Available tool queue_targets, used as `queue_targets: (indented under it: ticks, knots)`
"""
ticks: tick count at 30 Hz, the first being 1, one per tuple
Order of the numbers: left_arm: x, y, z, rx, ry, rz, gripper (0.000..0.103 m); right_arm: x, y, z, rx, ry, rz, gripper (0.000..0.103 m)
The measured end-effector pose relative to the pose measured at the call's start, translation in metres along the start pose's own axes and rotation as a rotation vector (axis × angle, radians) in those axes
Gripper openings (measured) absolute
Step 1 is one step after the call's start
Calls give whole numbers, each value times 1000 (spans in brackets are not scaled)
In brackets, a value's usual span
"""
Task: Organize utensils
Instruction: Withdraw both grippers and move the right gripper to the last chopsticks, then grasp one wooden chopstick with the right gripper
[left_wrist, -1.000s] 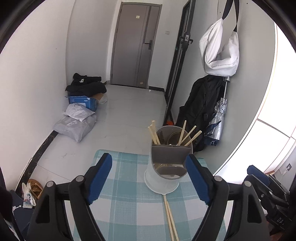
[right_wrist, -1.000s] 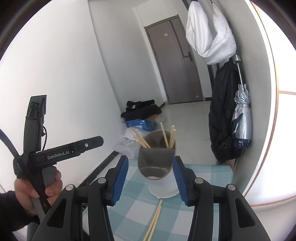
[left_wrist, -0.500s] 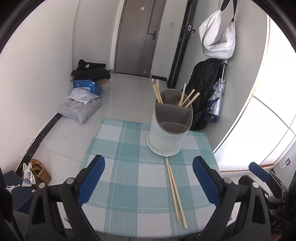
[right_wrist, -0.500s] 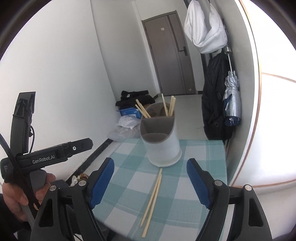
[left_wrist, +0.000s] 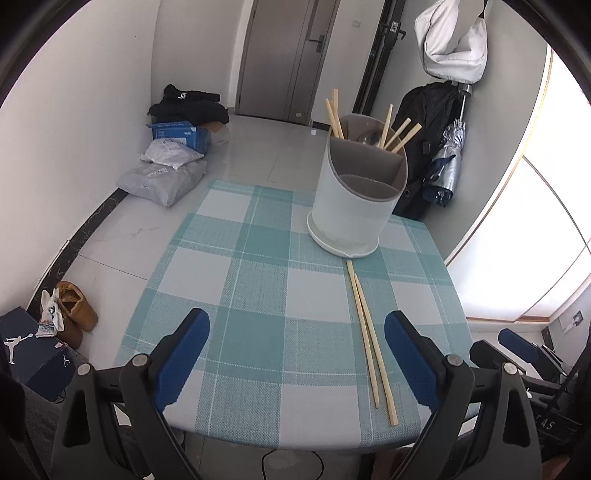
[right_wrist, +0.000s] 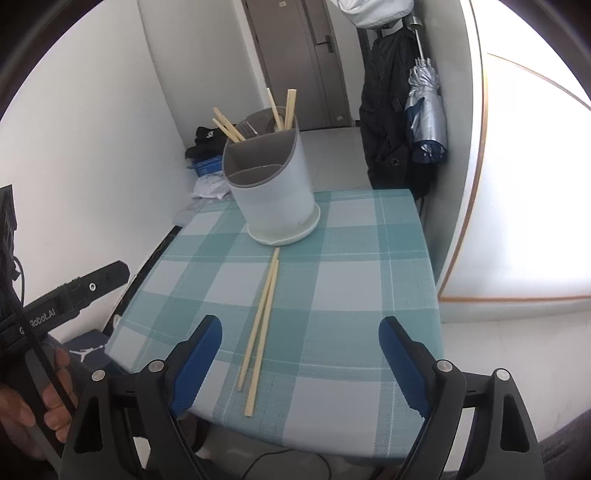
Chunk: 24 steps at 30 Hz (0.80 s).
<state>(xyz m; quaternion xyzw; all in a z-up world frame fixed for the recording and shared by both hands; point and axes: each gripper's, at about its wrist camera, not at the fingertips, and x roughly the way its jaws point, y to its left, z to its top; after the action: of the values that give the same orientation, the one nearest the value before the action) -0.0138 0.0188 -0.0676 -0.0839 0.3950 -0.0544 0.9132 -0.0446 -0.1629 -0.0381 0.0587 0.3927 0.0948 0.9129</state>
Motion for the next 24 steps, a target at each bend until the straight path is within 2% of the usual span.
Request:
queue_targets:
  ticks: [6,14,19,21,23,24]
  knots:
    - [5,-1,0,-29,33,-45,94,18,-1,3,16,59,-33,87]
    - [19,14,11,-107,77,-62,94,42,1,8,4,131,-60,87]
    - [23,28,18,-177,97,-78,94,65,9,21,-69,192,-97,86]
    - [25,35,22,-202,103,-83,94,82,12,23,-100,251,-97,86]
    - [26,41,26,-224,102,-80,94,103,13,26,-99,324,-87,69]
    - [26,45,27,-237,101,-77,94,109,14,27,-96,344,-74,69]
